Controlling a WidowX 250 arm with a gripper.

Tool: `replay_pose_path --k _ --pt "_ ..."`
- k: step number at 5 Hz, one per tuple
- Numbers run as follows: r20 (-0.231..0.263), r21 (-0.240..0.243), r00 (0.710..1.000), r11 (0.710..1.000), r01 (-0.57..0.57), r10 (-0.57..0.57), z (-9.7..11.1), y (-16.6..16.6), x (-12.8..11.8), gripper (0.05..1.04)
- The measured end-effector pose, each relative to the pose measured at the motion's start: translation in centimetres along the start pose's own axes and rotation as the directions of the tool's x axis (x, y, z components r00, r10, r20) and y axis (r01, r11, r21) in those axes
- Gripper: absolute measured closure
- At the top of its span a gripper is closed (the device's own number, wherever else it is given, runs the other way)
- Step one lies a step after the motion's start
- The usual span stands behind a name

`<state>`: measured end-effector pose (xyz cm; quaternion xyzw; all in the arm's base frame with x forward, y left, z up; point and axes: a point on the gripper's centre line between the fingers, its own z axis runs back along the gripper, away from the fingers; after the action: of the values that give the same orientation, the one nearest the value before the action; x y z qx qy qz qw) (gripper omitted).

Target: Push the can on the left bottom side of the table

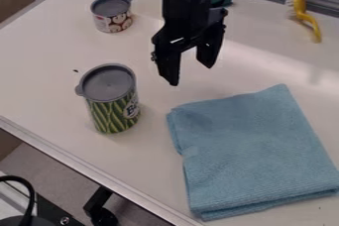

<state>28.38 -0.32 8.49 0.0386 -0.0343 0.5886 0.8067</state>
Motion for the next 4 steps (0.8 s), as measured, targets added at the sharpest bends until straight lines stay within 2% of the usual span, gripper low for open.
replay_pose_path --k 1,2,3,4 --pt "0.020 0.027 0.995 0.995 -0.100 0.099 -0.2 1.3 -0.1 0.087" --pt "-0.003 0.034 0.992 0.992 -0.124 0.124 -0.2 2.6 0.0 0.087" --pt "-0.020 0.009 0.993 0.993 -0.116 0.116 -0.1 3.6 0.6 0.087" --pt "-0.025 0.020 0.994 0.994 -0.105 0.105 -0.7 4.5 0.5 0.087"
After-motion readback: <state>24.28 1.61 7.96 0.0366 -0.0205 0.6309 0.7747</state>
